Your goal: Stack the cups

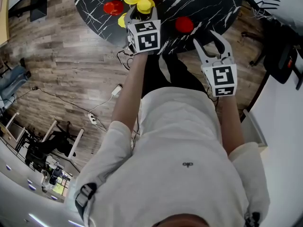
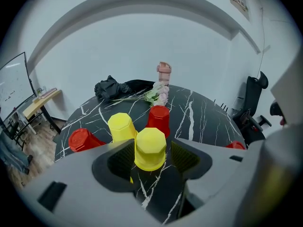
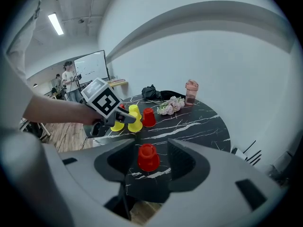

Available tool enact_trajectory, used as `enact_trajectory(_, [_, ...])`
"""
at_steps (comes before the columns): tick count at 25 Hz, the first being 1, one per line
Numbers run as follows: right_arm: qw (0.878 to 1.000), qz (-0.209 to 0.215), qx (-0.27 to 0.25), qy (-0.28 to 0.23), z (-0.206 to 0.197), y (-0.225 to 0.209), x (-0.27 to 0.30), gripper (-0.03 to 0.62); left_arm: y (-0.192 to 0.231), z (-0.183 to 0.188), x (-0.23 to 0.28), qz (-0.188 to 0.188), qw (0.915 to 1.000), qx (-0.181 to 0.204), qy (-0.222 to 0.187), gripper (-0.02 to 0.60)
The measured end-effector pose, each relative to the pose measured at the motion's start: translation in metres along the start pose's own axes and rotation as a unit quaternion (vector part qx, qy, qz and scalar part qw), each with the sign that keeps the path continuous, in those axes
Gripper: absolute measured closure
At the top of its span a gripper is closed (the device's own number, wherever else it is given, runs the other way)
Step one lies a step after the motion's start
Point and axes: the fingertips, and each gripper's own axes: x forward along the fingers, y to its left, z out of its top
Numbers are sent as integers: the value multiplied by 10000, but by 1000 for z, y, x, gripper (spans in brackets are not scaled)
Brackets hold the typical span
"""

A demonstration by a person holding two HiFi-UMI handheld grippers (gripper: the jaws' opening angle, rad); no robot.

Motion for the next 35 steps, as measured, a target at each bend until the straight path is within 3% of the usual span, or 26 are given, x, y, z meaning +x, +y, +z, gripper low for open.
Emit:
enact_trajectory(18, [9999, -70, 34, 93, -9, -10, -1, 379, 3, 0, 3, 68, 10000, -4, -26, 377])
enact_trajectory(35, [9999, 65, 2, -102, 6, 1, 1, 382, -40, -18, -35, -872, 9945, 576, -79, 377])
